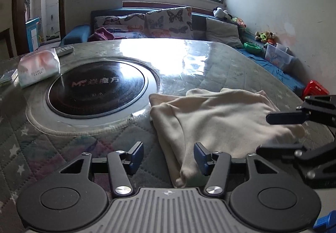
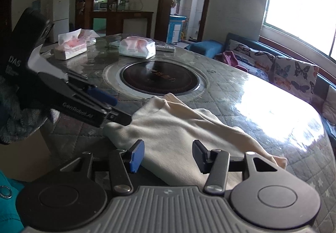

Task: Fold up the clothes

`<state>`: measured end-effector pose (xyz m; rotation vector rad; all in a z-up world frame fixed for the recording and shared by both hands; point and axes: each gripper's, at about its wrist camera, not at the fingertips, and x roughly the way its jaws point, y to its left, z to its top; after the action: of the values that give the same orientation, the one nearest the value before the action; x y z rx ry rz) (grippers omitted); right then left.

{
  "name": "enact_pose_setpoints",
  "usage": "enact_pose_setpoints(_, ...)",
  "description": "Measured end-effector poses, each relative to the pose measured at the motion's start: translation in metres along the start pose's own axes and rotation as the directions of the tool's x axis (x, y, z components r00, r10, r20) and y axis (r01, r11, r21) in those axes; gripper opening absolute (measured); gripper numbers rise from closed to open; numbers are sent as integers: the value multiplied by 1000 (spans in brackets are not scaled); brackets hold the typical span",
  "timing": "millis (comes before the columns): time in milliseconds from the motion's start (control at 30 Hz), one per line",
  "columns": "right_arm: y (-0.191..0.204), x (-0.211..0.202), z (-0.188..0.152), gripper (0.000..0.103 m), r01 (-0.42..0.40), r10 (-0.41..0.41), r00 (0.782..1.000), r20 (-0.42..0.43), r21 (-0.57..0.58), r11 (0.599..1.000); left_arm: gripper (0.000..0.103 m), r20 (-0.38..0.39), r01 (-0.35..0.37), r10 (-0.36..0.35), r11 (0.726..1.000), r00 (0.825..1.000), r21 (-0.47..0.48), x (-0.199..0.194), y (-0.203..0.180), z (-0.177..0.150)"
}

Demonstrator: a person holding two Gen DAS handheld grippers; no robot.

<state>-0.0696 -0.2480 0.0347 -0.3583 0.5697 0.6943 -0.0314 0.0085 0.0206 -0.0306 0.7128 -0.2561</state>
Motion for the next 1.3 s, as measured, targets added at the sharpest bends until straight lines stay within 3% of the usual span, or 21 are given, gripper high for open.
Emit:
enact_pose_setpoints(33,2,0,1,53,-6,6,1000,1,-10,1000,70,-3,-4,4,1000,1000,-8,0,1,1)
enact_pose_setpoints(333,14,5,7,64,-39,38,999,-15,-63,997,93,5,-41,41,999,999,-19,0,0,12)
enact_pose_setpoints(533,25,13,9,72,-62,58,998,-37,-102,993,102,11,-51,51,998,999,-33,0,4,16)
enact_pose_setpoints(733,35,22,10,80,-84,77,996,-56,-145,986,103,9,-62,63,992,998,-106,1,20,23)
enact_pose_setpoints(1033,49,35,11,78,-99,86,994,-73,-212,972,103,-10,-81,80,986,997,-146,6,27,30)
enact_pose_setpoints(1167,56,42,11,67,-95,76,994,-79,-268,959,103,-27,-69,64,975,998,-211,10,32,35)
enact_pose_setpoints(1233,59,45,11,56,-93,71,994,-82,-296,951,103,-34,-56,50,969,998,-240,11,35,35)
enact_pose_setpoints(1300,63,49,11,54,-94,71,994,-84,-323,942,102,-39,-44,35,962,999,-268,12,38,35)
